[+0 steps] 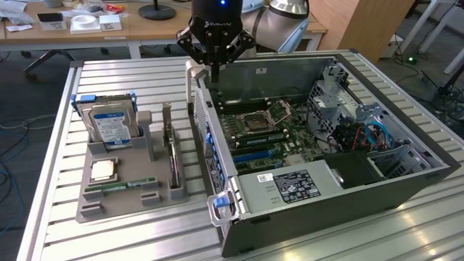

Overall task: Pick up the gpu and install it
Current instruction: 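Reach for the gpu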

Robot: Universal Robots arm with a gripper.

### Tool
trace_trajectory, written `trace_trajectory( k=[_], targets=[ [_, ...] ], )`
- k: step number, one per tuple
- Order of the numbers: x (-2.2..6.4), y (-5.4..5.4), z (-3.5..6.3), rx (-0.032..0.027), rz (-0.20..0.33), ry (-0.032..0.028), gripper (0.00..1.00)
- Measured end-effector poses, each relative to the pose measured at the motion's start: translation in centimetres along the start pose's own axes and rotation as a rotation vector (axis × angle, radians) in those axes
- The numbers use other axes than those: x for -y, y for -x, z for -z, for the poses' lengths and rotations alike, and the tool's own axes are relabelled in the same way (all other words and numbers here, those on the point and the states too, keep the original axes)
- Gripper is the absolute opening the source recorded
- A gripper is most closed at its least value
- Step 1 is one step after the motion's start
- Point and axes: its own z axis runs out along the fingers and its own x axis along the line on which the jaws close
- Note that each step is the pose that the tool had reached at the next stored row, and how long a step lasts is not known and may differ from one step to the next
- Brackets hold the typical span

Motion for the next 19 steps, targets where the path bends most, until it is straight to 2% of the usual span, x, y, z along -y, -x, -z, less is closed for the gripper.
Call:
trace_trajectory(
  k=[19],
  targets=[
    [0.18, -2.4, 0.06, 0.0002, 0.0, 0.0001, 0.11]
  ],
)
